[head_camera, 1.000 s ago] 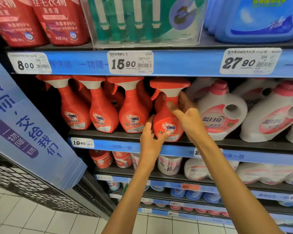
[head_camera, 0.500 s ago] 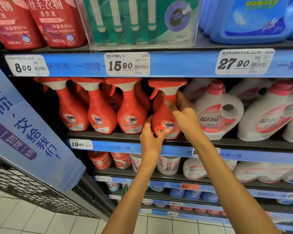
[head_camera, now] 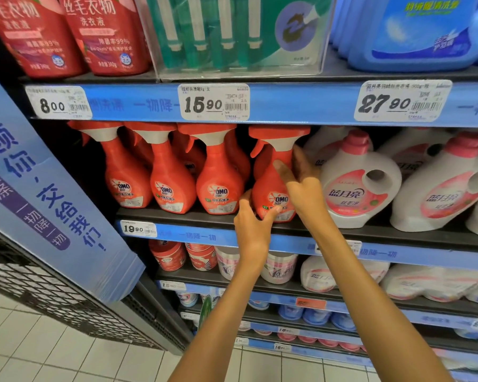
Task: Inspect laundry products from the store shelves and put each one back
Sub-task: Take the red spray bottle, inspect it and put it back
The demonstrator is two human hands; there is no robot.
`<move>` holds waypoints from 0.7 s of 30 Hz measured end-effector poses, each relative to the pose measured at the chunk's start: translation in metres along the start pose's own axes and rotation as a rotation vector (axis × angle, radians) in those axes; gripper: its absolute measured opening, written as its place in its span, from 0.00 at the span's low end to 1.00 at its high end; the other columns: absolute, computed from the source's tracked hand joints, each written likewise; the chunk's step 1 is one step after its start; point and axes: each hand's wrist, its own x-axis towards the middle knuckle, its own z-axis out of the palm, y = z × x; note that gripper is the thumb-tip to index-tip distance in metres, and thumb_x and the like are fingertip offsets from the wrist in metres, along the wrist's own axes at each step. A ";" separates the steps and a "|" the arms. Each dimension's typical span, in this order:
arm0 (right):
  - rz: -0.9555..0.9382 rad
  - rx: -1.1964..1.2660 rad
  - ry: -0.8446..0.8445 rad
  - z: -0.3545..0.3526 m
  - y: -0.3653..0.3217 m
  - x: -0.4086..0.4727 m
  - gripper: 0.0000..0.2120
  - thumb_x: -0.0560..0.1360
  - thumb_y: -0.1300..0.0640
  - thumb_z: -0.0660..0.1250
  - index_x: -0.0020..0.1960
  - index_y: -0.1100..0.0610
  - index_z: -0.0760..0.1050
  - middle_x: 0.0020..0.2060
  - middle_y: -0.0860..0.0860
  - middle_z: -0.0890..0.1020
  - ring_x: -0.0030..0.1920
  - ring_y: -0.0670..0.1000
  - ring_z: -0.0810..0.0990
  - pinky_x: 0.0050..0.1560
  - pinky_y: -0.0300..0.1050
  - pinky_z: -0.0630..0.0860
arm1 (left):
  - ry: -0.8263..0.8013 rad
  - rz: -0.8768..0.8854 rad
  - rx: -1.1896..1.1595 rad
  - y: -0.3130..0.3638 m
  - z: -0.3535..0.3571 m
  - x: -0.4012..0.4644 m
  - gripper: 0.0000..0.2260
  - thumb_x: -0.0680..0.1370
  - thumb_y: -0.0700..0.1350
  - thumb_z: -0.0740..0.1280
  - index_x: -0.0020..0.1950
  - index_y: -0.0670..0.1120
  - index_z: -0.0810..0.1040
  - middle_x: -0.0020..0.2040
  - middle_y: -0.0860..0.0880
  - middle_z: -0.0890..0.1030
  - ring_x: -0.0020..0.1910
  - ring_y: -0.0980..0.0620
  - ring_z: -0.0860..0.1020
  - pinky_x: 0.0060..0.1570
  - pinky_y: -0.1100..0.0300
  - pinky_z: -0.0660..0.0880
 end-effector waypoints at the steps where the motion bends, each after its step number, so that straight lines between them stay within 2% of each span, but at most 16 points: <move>1: 0.000 -0.003 0.012 0.001 0.000 -0.001 0.18 0.78 0.62 0.65 0.67 0.62 0.69 0.62 0.59 0.77 0.62 0.58 0.76 0.65 0.59 0.70 | 0.008 -0.011 0.002 0.001 0.000 -0.001 0.26 0.71 0.48 0.75 0.65 0.43 0.71 0.61 0.44 0.76 0.60 0.45 0.75 0.59 0.49 0.75; 6: -0.013 -0.019 0.046 0.003 -0.007 -0.005 0.21 0.77 0.63 0.66 0.68 0.64 0.68 0.64 0.60 0.75 0.65 0.59 0.73 0.66 0.59 0.68 | 0.073 0.079 -0.043 -0.001 -0.012 -0.011 0.18 0.75 0.39 0.71 0.63 0.40 0.73 0.59 0.44 0.78 0.57 0.49 0.77 0.59 0.59 0.73; 8: -0.018 -0.113 0.031 0.001 -0.012 -0.009 0.23 0.76 0.62 0.67 0.69 0.64 0.67 0.65 0.59 0.74 0.66 0.58 0.73 0.67 0.56 0.68 | 0.144 0.134 -0.041 -0.002 -0.023 -0.013 0.17 0.76 0.38 0.70 0.63 0.40 0.73 0.59 0.44 0.78 0.58 0.48 0.77 0.57 0.61 0.73; 10: -0.063 -0.273 0.138 0.000 -0.015 -0.023 0.24 0.75 0.59 0.70 0.68 0.65 0.69 0.65 0.58 0.75 0.63 0.57 0.74 0.65 0.54 0.69 | 0.254 0.198 -0.050 -0.002 -0.037 -0.012 0.16 0.77 0.37 0.68 0.64 0.41 0.72 0.59 0.44 0.77 0.57 0.49 0.76 0.57 0.59 0.73; 12: -0.192 -0.320 0.339 0.008 -0.023 -0.046 0.18 0.75 0.60 0.69 0.61 0.67 0.72 0.57 0.56 0.77 0.56 0.56 0.75 0.62 0.50 0.71 | 0.367 0.252 -0.037 -0.002 -0.050 -0.007 0.18 0.76 0.36 0.68 0.65 0.41 0.71 0.61 0.46 0.74 0.60 0.49 0.73 0.59 0.58 0.71; 13: -0.274 -0.296 0.385 0.015 -0.029 -0.055 0.16 0.75 0.61 0.68 0.60 0.67 0.72 0.54 0.53 0.76 0.55 0.54 0.75 0.61 0.45 0.72 | 0.395 0.262 -0.007 -0.003 -0.056 -0.002 0.20 0.75 0.36 0.68 0.66 0.40 0.69 0.63 0.45 0.73 0.63 0.48 0.71 0.62 0.56 0.69; 15: -0.353 -0.243 0.266 0.034 -0.041 -0.059 0.15 0.76 0.62 0.67 0.62 0.64 0.73 0.55 0.49 0.76 0.57 0.49 0.76 0.61 0.37 0.70 | 0.362 0.229 0.072 -0.003 -0.063 0.008 0.25 0.75 0.37 0.69 0.70 0.38 0.65 0.69 0.42 0.68 0.69 0.45 0.65 0.69 0.53 0.64; 18: -0.206 -0.329 -0.084 0.063 -0.047 -0.043 0.22 0.77 0.57 0.67 0.68 0.65 0.68 0.59 0.59 0.77 0.58 0.55 0.75 0.62 0.46 0.70 | 0.236 0.178 0.133 -0.005 -0.064 0.012 0.30 0.76 0.38 0.68 0.74 0.37 0.58 0.74 0.40 0.62 0.74 0.44 0.58 0.72 0.54 0.57; 20: -0.100 -0.358 -0.192 0.081 -0.044 -0.030 0.26 0.77 0.55 0.67 0.69 0.68 0.65 0.56 0.65 0.78 0.53 0.59 0.75 0.60 0.50 0.69 | 0.187 0.178 0.112 -0.010 -0.065 0.008 0.31 0.76 0.36 0.68 0.75 0.38 0.57 0.75 0.40 0.60 0.75 0.44 0.57 0.72 0.53 0.57; 21: -0.068 -0.353 -0.212 0.088 -0.042 -0.025 0.29 0.77 0.54 0.67 0.71 0.68 0.62 0.57 0.66 0.78 0.55 0.60 0.75 0.60 0.47 0.68 | 0.168 0.180 0.094 -0.012 -0.067 0.007 0.31 0.76 0.36 0.68 0.75 0.39 0.56 0.76 0.41 0.60 0.76 0.45 0.57 0.72 0.53 0.57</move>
